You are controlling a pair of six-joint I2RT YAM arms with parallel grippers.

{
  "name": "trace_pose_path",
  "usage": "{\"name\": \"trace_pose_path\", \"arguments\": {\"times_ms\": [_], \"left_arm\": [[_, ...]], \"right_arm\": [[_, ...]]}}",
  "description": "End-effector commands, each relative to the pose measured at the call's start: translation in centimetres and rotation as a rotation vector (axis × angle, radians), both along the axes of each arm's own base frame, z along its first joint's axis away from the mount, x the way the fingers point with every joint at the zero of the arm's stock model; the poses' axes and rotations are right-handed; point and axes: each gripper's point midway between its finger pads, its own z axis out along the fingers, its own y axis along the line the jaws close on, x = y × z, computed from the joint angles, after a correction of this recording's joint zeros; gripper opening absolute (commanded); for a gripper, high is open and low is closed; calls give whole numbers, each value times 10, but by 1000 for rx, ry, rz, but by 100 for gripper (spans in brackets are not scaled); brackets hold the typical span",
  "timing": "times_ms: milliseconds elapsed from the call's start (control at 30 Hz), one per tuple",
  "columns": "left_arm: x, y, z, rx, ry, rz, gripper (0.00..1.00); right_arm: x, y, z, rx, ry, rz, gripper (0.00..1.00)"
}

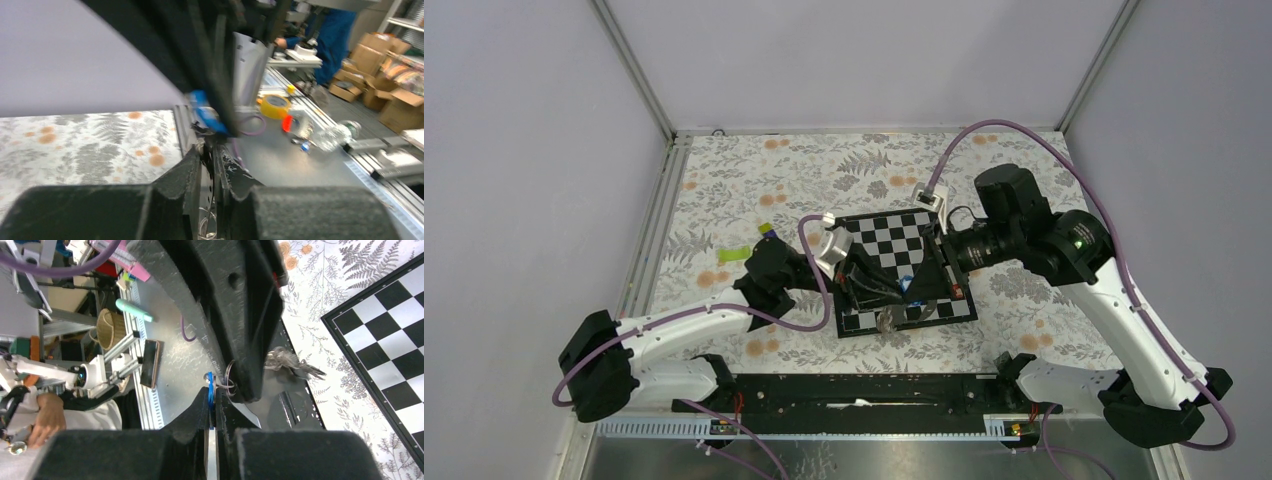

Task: Remove the keys from the keyring
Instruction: Adjust the keyring.

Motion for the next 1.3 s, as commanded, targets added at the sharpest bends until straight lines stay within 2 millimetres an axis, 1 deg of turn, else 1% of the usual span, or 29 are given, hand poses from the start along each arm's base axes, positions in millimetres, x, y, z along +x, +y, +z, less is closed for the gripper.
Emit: {"name": "trace_pose_path", "arguments": {"times_ms": [0,133,267,400,467,633,667,733,1000,1267], "left_arm": [[5,-1,35,-112,-74,32,9],[5,-2,36,-115,-82,26,8],[11,-4,35,-105,-65,55,3],[8,-2,37,-113,-79,43,2],[7,-1,37,-107,-95,48,0],[11,4,38,-72,-148,95,0],[12,4,35,-51,-150,108,0],[15,7,38,-39,-179,135,0],[20,15,39,10,-215,195,0],[24,22,42,47,-244,242,0]], "right_arm": [[-8,2,9,50,3,39,0],[-8,2,6,39,7,33,0],[-8,2,3,31,13,33,0],[-7,0,2,24,3,27,0],[-7,-2,0,11,-4,20,0],[-3,-6,-8,-17,-23,0,0],[-3,-6,-9,-20,-23,-1,0],[-3,-7,-11,-26,-23,-4,0],[-4,-8,-10,-20,-45,-1,0],[-2,-9,-16,-25,-51,-6,1]]}}
